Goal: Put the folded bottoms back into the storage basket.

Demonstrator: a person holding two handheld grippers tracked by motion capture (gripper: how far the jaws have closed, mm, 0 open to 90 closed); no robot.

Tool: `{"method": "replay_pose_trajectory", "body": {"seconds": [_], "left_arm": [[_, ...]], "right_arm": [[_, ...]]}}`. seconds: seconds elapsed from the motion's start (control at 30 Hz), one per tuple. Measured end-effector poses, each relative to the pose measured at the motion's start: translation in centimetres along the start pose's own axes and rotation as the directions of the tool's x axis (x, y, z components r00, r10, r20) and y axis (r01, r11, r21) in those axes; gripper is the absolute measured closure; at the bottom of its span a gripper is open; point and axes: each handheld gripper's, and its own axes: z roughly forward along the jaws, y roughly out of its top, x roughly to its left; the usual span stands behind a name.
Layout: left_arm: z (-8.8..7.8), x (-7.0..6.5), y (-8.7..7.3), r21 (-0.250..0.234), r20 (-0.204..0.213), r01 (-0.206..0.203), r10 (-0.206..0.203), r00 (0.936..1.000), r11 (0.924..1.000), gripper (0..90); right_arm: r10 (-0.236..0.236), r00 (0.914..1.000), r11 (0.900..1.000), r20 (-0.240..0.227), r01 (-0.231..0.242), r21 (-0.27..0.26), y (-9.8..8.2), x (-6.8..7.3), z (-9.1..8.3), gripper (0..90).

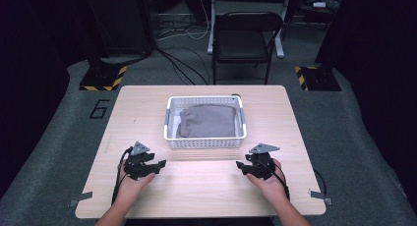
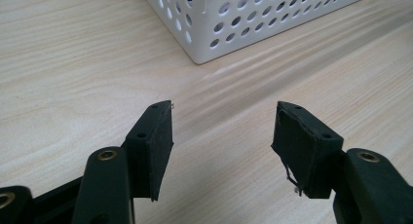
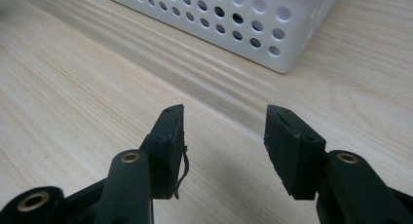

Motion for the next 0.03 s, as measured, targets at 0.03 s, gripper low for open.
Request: {"method": "replay_pose_trajectory", "body": {"seconds": [0.03], "left_arm": [[-0.01, 0.01, 0.05, -0.005, -0.001, 0.003, -0.003, 1.0000, 1.0000, 39.2]], "right_arm": [[0.005, 1.0000, 1.000, 0.001, -0.005, 0.002, -0.03, 0.01, -0.04, 49.0]]}}
